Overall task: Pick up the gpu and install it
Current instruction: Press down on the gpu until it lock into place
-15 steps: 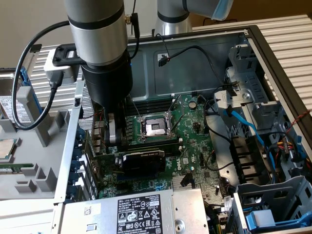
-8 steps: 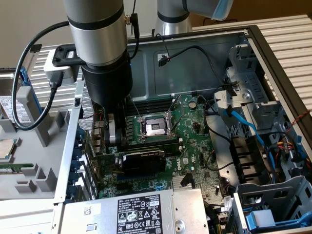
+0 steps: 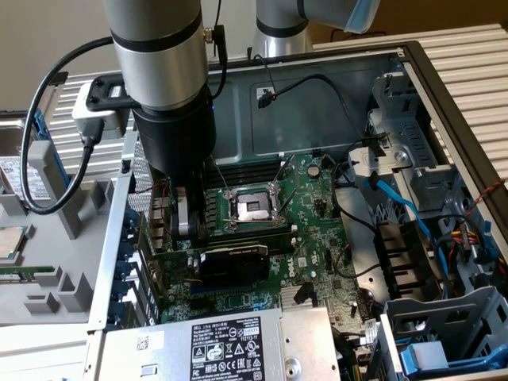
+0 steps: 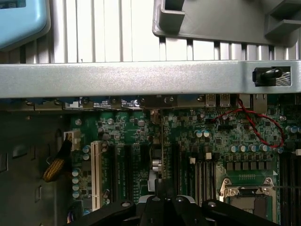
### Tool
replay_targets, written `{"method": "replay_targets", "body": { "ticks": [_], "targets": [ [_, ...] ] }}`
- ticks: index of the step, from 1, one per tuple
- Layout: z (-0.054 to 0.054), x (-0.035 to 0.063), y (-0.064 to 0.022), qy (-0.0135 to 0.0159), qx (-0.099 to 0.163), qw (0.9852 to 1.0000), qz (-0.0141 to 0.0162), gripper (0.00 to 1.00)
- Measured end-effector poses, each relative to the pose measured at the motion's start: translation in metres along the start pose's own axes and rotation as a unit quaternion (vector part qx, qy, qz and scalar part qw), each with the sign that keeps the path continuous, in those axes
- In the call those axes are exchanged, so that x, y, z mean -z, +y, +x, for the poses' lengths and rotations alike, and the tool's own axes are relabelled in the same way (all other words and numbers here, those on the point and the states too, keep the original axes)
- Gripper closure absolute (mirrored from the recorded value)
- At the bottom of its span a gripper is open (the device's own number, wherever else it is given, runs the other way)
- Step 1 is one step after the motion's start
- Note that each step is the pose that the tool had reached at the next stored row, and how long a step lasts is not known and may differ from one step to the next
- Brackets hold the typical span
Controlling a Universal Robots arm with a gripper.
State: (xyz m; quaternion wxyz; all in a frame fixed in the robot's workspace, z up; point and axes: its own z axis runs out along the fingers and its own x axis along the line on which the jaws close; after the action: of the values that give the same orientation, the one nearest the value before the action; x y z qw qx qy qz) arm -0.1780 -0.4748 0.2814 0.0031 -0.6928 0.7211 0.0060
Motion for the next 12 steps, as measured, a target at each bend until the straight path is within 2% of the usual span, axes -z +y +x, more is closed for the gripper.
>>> {"method": "replay_targets", "body": {
  "ticks": [12],
  "targets": [
    [0.0000,-0.0017,0.0000,-0.0001,0.000,1.0000,0.0002,0.89]
  ]
}}
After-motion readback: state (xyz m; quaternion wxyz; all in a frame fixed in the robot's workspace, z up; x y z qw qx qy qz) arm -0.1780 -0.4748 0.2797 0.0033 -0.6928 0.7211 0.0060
